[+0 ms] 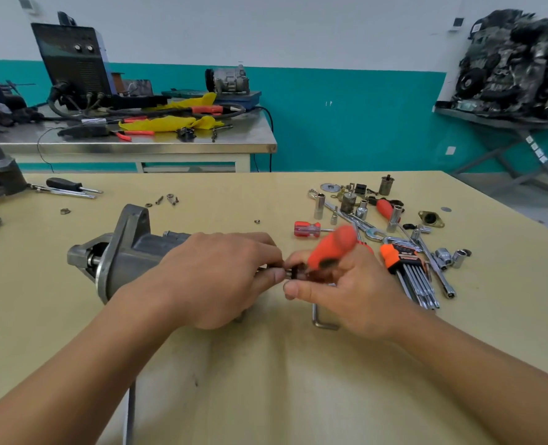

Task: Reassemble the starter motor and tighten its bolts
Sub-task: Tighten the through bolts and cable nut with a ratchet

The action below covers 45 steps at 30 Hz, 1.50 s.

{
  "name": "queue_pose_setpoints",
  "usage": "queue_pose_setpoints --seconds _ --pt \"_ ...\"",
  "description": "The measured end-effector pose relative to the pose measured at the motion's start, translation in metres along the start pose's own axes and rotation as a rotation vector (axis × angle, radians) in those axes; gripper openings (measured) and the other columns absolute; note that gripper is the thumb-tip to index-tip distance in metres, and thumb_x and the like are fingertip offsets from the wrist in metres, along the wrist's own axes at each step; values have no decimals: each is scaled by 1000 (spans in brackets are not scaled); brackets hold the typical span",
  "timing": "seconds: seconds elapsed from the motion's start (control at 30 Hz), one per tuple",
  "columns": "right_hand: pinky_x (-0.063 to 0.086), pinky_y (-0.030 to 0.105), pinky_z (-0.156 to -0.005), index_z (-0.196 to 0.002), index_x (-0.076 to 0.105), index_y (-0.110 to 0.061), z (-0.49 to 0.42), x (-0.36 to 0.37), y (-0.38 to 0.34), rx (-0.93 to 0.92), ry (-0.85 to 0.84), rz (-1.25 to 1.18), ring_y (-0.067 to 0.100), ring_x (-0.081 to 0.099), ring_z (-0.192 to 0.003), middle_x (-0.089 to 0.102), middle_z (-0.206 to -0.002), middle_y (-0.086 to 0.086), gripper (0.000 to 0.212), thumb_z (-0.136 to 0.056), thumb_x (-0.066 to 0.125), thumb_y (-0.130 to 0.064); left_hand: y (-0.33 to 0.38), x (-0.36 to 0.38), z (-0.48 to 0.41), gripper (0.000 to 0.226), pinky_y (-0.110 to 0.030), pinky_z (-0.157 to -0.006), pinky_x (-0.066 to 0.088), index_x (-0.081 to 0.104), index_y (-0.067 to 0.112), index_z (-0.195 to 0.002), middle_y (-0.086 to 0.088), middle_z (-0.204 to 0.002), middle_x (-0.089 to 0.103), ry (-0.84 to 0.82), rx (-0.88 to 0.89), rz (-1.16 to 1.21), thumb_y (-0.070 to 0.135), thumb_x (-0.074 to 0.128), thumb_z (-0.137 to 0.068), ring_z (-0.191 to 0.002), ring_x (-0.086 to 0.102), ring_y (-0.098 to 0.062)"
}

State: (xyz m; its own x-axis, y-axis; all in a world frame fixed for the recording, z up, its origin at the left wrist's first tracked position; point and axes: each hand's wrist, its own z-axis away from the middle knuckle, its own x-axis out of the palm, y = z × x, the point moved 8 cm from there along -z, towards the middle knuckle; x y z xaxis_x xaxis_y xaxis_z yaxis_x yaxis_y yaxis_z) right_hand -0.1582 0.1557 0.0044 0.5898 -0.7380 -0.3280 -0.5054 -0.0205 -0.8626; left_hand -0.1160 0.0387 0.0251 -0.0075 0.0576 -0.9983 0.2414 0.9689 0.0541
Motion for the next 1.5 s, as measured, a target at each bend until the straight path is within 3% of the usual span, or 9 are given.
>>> queue_pose_setpoints --seconds 0.2,0.3,0.4,0.5,0.63,0.83,1.07,1.27,1.5 --pt "43 23 -50 -84 75 -16 7 19 36 521 -43 -439 17 65 -52 74 -78 9 30 -78 69 -45 1 -3 2 27 -37 -85 48 55 42 -114 24 -119 52 24 14 18 56 37 -99 -101 56 -4" --pt "52 22 -60 -88 77 -27 -1 3 7 130 3 -153 16 70 -63 76 -82 -2 4 -85 75 -27 1 -3 2 33 -37 -86 50 59 41 -115 26 -124 51 10 18 59 55 33 -100 -102 55 -3" --pt "52 16 -71 -88 75 -35 2 0 -11 -155 -22 88 7 68 -70 73 -79 -7 30 -84 78 -6 -1 -3 1 37 -40 -87 49 58 40 -116 23 -124 53 5 2 21 55 28 -101 -104 55 -5" --pt "53 20 -61 -88 76 -24 -1 5 12 164 -6 -192 15 71 -66 77 -83 4 6 -84 74 -28 0 -2 3 40 -40 -87 50 56 41 -117 21 -119 56 7 1 -5 61 29 -96 -103 57 -6" --pt "45 20 -49 -93 70 -13 3 18 39 509 -26 -364 17 66 -52 74 -75 6 37 -81 66 -47 0 -2 3 31 -42 -86 50 57 41 -114 22 -119 55 17 5 -20 57 36 -100 -103 58 -8" --pt "50 17 -71 -88 72 -23 0 -2 -10 -171 -17 236 5 67 -72 71 -77 -13 16 -84 80 -10 -1 -1 3 35 -41 -84 50 56 40 -115 20 -115 56 10 -2 -21 59 30 -100 -99 57 -8" --pt "52 21 -52 -89 72 -13 4 22 34 508 -59 -514 21 71 -64 73 -78 8 29 -77 71 -40 -2 -5 4 21 -40 -83 50 55 41 -111 19 -106 58 56 8 29 54 43 -99 -96 56 -7" --pt "58 35 -73 -97 75 -4 1 -1 -9 -135 6 242 21 72 -80 75 -85 5 15 -85 79 -13 -3 -4 3 31 -42 -82 51 59 40 -113 20 -113 57 35 -17 30 57 36 -101 -100 56 -7" --pt "49 21 -44 -94 62 -7 6 20 36 555 61 -432 23 71 -54 74 -73 13 44 -77 69 -47 -4 -6 6 22 -37 -80 48 55 40 -109 20 -99 57 68 -34 25 56 44 -99 -93 54 -7"
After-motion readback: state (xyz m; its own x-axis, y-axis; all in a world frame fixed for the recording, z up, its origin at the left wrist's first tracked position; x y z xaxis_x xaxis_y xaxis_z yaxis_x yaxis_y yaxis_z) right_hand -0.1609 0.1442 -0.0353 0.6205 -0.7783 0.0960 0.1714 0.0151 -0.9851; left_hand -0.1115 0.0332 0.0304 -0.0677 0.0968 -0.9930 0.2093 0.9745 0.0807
